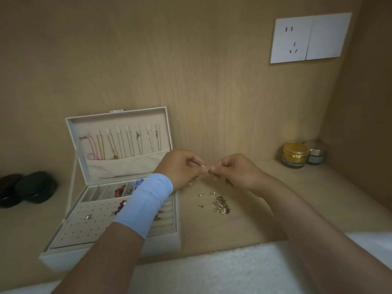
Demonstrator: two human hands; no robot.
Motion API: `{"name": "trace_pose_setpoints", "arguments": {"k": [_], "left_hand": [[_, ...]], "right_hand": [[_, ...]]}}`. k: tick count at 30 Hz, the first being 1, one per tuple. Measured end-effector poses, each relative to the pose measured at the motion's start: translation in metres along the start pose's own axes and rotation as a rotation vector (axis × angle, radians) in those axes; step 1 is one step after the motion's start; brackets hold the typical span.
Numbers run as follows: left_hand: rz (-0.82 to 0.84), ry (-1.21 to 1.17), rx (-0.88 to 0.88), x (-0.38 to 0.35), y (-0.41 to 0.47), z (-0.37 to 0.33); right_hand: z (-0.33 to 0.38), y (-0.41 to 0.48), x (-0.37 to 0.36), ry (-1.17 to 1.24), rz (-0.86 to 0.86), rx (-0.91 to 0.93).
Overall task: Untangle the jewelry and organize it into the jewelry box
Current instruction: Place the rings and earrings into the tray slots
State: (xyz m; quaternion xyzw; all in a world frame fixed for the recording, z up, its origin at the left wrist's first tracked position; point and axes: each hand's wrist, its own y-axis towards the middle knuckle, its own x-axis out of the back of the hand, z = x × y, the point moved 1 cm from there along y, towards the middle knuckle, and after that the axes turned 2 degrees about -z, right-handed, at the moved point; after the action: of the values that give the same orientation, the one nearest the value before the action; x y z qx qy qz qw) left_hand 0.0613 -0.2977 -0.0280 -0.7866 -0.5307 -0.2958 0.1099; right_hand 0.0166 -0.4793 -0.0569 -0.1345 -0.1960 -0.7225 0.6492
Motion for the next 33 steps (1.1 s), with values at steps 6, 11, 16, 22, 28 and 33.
{"name": "trace_pose_setpoints", "arguments": {"k": [6, 11, 16, 22, 28, 33], "left_hand": [[-0.126, 0.104, -0.063, 0.021, -0.010, 0.012], [-0.100, 0.085, -0.077, 0.035, -0.023, 0.013], [-0.139, 0.048, -0.083, 0.060, -0.040, 0.012], [-0.131, -0.027, -0.029, 0.093, -0.067, 0.022], [-0.107, -0.145, -0.066, 0.113, -0.092, 0.029], [-0.152, -0.097, -0.049, 0.132, -0.108, 0.048]], "right_hand": [[0.000, 0.004, -0.029, -0.556, 0.152, 0.108], [0.007, 0.003, -0.039, -0.756, 0.157, 0.177], [0.015, -0.006, -0.039, -0.711, 0.122, 0.196], [0.058, -0.015, -0.047, -0.028, -0.021, 0.183], [0.104, -0.018, -0.085, 0.146, 0.051, 0.257], [0.106, -0.027, -0.114, 0.047, 0.149, 0.226]]}}
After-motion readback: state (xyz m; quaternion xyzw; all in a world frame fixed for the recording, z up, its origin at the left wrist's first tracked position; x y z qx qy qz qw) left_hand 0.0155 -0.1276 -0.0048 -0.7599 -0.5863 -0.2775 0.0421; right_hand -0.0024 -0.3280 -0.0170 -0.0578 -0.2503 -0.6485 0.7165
